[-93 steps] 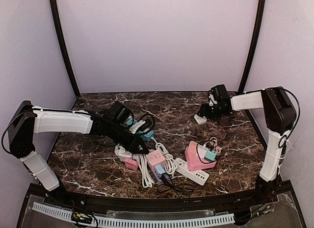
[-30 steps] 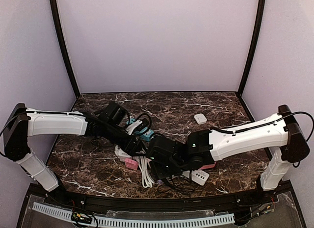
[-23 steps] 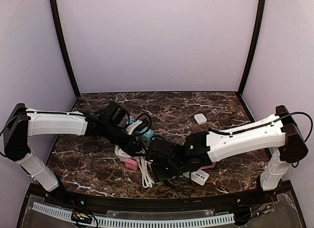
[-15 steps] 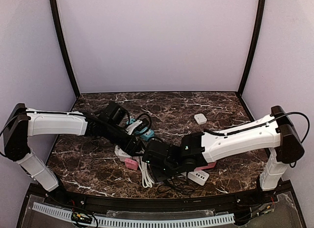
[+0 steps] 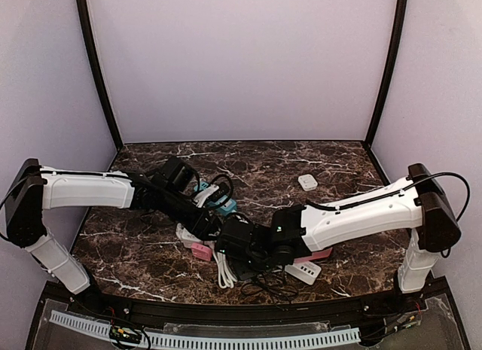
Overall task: Pull the plug off the socket
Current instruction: Remove the plug from the socket.
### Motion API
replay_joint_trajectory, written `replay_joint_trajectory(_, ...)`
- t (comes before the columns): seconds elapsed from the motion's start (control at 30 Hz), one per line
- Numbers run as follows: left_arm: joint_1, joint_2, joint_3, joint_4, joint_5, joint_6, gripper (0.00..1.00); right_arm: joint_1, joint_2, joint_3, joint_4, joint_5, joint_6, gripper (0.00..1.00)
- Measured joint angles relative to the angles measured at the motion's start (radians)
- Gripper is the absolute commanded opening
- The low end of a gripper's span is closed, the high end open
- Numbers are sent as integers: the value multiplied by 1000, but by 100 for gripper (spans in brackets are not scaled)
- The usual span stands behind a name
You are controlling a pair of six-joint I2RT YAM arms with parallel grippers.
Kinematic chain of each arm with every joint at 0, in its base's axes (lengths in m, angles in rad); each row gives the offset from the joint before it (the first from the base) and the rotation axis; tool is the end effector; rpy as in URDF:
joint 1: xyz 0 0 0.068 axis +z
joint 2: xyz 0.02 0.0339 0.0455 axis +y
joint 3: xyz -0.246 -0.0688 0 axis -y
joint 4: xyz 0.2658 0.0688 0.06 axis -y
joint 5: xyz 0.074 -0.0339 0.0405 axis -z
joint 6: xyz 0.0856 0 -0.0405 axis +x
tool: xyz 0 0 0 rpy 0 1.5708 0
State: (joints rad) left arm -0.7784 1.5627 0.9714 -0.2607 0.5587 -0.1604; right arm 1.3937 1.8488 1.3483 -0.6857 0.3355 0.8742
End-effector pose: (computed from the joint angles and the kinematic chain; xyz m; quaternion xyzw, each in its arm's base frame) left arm 0.2306 -0.2912 0.1508 0.3660 0.8277 -0.3831 0.1848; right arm 0.0995 0.3962 0.1316 -0.2177 0.9435 0.1014 0.2282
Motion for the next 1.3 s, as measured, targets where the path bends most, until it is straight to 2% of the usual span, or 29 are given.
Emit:
replay_joint_trajectory(0.23, -5, 0, 0, 0, 6, 0, 73, -2, -1, -4, -3, 7, 0, 10)
replay_joint_trajectory(0.37, -5, 0, 0, 0, 14, 0, 76, -2, -12, -29, 25, 21, -12, 1)
replay_joint_trajectory(0.53, -5, 0, -6, 8, 18, -3, 82, -6, -53, -102, 109, 23, -50, 0)
replay_joint_trajectory(0.97, -8, -31, -41, 53, -3, 5, 86, -76, -84, -184, 287, 5, -249, 0)
replay_joint_trajectory(1.3, -32, -40, -58, 65, -131, 37, 92, -99, -80, -185, 312, -20, -303, 0)
